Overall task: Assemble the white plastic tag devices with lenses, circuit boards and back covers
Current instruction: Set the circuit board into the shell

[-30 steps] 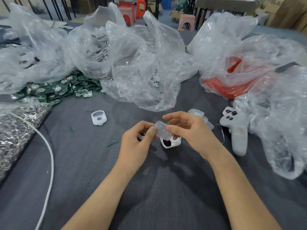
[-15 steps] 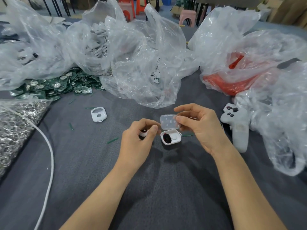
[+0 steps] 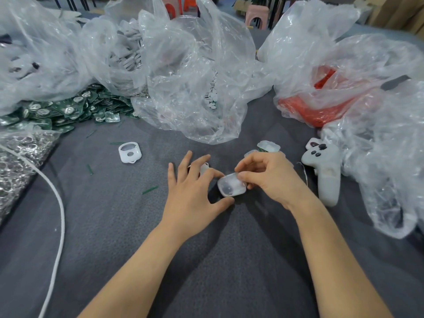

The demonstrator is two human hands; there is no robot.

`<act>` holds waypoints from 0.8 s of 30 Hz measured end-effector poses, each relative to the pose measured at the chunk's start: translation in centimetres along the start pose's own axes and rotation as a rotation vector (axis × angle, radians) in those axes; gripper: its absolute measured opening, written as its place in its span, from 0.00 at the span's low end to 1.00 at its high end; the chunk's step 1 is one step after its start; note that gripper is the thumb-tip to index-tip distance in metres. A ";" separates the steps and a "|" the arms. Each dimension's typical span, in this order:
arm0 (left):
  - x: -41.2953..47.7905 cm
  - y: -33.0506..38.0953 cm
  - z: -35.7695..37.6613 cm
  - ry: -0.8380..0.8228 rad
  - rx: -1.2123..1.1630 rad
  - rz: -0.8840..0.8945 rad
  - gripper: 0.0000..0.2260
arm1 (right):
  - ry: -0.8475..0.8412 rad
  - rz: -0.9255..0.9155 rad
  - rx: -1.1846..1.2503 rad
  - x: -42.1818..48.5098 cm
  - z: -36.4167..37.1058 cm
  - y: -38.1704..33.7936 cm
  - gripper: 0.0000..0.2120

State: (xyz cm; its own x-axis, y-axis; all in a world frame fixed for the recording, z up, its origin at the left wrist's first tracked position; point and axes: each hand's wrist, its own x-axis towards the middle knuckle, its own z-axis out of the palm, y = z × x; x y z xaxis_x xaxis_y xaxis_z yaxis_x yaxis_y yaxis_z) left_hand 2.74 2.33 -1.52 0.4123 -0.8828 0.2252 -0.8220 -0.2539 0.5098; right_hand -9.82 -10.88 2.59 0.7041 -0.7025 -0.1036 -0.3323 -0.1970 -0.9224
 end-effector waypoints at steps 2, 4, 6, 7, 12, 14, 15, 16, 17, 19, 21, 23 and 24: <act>0.0 -0.1 0.0 0.000 -0.006 -0.004 0.21 | 0.017 -0.016 -0.038 0.0 0.2 -0.1 0.12; -0.1 -0.1 0.1 0.005 -0.010 -0.001 0.21 | 0.029 -0.036 -0.095 0.0 0.4 -0.1 0.12; -0.1 -0.1 0.1 0.007 -0.014 -0.002 0.21 | 0.031 -0.052 -0.161 0.0 0.5 -0.1 0.12; 0.0 -0.1 0.1 0.009 -0.019 -0.003 0.21 | 0.029 -0.057 -0.186 0.0 0.5 -0.1 0.12; 0.0 -0.1 0.0 0.006 -0.026 -0.011 0.21 | 0.036 -0.065 -0.208 0.0 0.2 -0.3 0.13; 0.0 -0.1 0.0 0.003 -0.033 -0.016 0.21 | 0.033 -0.069 -0.228 0.0 0.3 -0.3 0.13; 0.0 -0.1 0.0 0.003 -0.035 -0.020 0.21 | 0.033 -0.073 -0.241 -0.1 0.3 -0.3 0.13; 0.0 -0.1 0.0 0.002 -0.035 -0.024 0.21 | 0.034 -0.075 -0.247 -0.1 0.4 -0.3 0.13; 0.1 -0.1 0.0 0.002 -0.036 -0.026 0.20 | 0.035 -0.076 -0.244 -0.1 0.4 -0.3 0.12; 0.1 -0.1 0.1 0.001 -0.040 -0.028 0.19 | 0.034 -0.074 -0.239 -0.1 0.4 -0.3 0.12; 0.1 -0.1 0.1 0.003 -0.047 -0.030 0.19 | 0.029 -0.077 -0.253 -0.1 0.4 -0.3 0.12; 0.0 -0.1 0.1 0.007 -0.051 -0.031 0.19 | 0.031 -0.084 -0.270 -0.1 0.5 -0.3 0.12; 0.0 -0.1 0.1 0.008 -0.049 -0.030 0.20 | 0.029 -0.087 -0.281 -0.1 0.5 -0.3 0.12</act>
State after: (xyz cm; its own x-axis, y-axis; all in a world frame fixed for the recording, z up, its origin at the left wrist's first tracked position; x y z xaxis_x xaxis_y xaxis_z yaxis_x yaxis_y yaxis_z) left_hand 2.82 2.30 -1.63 0.4397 -0.8718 0.2159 -0.7892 -0.2603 0.5563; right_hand -9.50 -10.36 2.72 0.7209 -0.6929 -0.0140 -0.4348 -0.4364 -0.7877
